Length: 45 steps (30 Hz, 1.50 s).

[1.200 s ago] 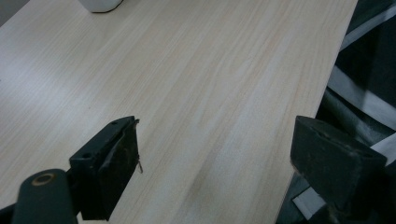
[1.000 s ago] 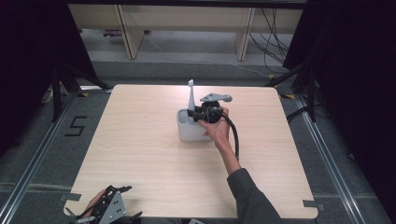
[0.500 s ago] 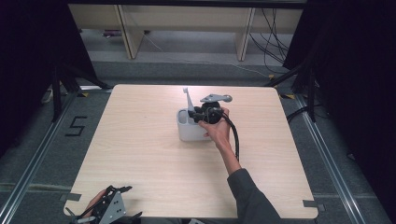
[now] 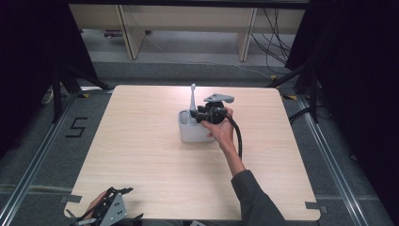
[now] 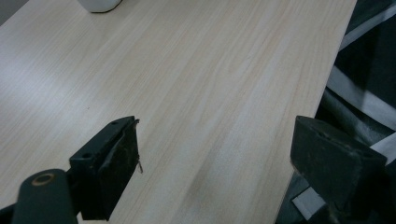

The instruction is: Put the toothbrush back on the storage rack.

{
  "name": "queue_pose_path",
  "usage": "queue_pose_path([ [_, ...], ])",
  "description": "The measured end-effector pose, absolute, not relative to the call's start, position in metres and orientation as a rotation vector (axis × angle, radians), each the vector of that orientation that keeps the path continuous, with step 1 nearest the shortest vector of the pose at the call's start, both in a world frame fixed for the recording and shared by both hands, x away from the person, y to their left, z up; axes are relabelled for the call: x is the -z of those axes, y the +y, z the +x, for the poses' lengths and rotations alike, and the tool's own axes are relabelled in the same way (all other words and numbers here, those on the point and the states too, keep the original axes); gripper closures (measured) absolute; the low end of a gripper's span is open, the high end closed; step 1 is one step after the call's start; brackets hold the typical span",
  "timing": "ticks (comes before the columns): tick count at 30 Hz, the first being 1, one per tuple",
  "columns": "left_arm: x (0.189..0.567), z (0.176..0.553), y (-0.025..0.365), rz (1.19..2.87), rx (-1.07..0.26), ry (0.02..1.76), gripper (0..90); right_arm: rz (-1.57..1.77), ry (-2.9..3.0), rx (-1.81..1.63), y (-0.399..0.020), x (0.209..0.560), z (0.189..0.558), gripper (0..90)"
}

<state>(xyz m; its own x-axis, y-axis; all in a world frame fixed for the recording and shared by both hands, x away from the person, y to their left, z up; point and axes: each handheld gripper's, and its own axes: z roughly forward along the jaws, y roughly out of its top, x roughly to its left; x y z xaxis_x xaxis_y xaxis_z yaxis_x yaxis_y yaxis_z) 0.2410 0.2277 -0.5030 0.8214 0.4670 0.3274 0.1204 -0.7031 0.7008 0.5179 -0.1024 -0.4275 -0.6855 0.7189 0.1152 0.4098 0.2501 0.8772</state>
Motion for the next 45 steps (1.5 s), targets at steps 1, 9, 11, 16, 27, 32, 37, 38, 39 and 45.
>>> queue_pose_path([
  [1, 0.503, 0.241, 0.228, 2.304, -0.646, 0.428, 14.9, 1.042, 2.217, -1.409, -0.102, 0.427, 0.518, 57.1],
  [9, 0.503, 0.241, 0.228, 2.304, -0.648, 0.427, 14.9, 1.048, 2.205, -1.41, -0.109, 0.421, 0.515, 51.4],
  [11, 0.503, 0.24, 0.227, 2.276, -0.63, 0.433, 14.9, 1.042, 2.202, -1.421, -0.109, 0.42, 0.515, 50.7],
  [16, 0.503, 0.24, 0.227, 2.281, -0.638, 0.43, 14.9, 1.048, 2.198, -1.42, -0.112, 0.418, 0.514, 47.0],
  [27, 0.503, 0.24, 0.227, 2.279, -0.634, 0.445, 14.9, 1.044, 2.198, -1.4, -0.119, 0.409, 0.506, 38.3],
  [32, 0.504, 0.24, 0.227, 2.275, -0.627, 0.45, 14.9, 1.052, 2.194, -1.405, -0.124, 0.406, 0.5, 37.0],
  [37, 0.504, 0.24, 0.228, 2.285, -0.636, 0.456, 14.9, 1.015, 2.193, -1.401, -0.127, 0.404, 0.497, 36.6],
  [38, 0.504, 0.24, 0.228, 2.288, -0.637, 0.45, 14.9, 1.023, 2.198, -1.388, -0.128, 0.403, 0.496, 36.1],
  [39, 0.504, 0.24, 0.227, 2.276, -0.627, 0.447, 14.9, 1.006, 2.201, -1.379, -0.13, 0.402, 0.494, 35.8],
  [45, 0.503, 0.24, 0.228, 2.284, -0.633, 0.449, 14.9, 1.008, 2.209, -1.362, -0.134, 0.4, 0.486, 34.9],
])
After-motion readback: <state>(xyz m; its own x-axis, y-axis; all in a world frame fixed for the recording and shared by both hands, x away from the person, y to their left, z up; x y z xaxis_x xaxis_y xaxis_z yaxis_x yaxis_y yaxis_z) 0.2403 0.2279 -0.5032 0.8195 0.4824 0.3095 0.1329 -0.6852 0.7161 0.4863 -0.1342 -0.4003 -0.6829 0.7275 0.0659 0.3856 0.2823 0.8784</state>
